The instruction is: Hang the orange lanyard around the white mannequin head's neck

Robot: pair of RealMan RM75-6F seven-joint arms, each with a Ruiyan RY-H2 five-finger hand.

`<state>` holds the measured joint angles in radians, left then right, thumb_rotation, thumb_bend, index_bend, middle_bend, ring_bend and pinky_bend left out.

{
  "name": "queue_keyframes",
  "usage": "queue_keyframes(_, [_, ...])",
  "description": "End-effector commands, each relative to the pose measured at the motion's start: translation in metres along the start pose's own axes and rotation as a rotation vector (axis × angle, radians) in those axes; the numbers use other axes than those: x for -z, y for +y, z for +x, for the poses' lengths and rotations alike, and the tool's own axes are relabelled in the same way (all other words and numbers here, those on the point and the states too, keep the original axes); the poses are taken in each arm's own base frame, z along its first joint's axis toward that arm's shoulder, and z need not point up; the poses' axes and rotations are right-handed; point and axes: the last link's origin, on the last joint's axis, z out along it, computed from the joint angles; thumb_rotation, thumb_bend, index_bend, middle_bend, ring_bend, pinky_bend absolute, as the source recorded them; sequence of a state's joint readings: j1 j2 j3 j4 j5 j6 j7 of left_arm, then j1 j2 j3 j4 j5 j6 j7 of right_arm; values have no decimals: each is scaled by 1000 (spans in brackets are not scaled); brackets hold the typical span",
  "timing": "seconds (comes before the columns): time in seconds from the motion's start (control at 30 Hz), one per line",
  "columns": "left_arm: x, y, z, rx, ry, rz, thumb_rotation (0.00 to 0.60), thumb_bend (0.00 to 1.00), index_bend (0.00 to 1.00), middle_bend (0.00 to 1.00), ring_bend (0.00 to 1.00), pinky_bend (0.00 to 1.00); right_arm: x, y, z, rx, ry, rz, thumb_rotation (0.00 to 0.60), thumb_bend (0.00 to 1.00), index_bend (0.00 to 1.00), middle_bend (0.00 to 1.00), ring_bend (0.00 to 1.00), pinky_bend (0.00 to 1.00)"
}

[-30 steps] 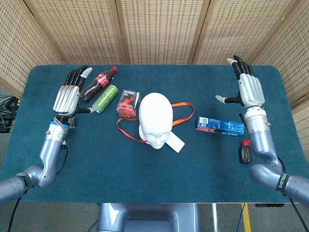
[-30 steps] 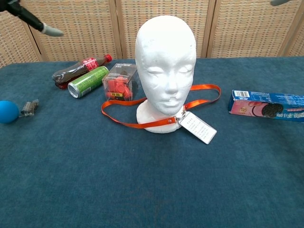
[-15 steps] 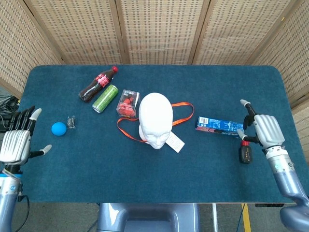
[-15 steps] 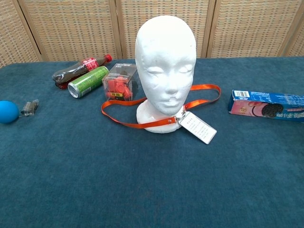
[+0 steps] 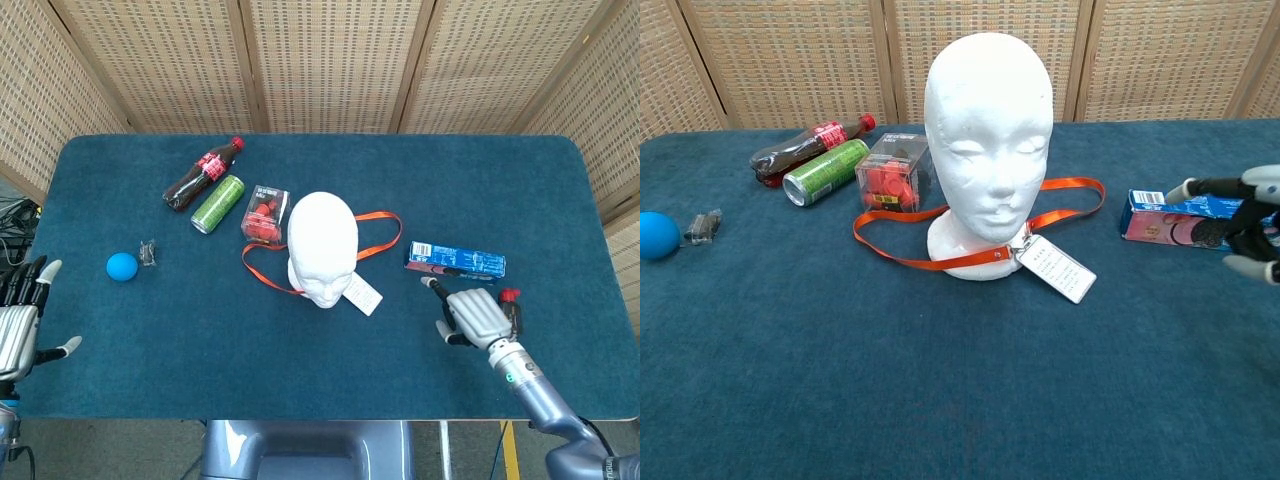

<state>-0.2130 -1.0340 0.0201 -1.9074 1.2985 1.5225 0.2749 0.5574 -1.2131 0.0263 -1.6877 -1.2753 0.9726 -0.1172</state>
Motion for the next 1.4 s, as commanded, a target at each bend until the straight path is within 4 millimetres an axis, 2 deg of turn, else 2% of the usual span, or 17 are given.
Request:
queue_keyframes(0.03, [-4, 0, 0, 5, 1, -2, 600, 0, 0, 0, 0, 0, -20, -20, -19, 16, -57, 26, 600, 674, 132, 778, 650, 898])
queue_keyframes(0.27, [-10, -5, -2, 15, -15, 13, 600, 0, 0, 0, 0, 0, -60, -47, -45, 64, -111, 22, 600, 677, 144, 778, 650, 898])
queue_keyframes(0.57, [-11, -5, -4, 11, -24, 18, 600, 0, 0, 0, 0, 0, -76, -58, -50, 75, -126, -11, 600, 677, 155, 778, 650, 898])
queue_keyframes(1.0, [-13, -2, -8, 1, -32, 15, 600, 0, 0, 0, 0, 0, -63, -63, -56, 107, -201, 50, 600, 677, 217, 778, 650, 897])
queue_keyframes(1.4, [-12, 0, -8, 1, -31, 10, 600, 0, 0, 0, 0, 0, -35, -73, -62, 184, -278, 141, 600, 683, 230, 778, 651, 898])
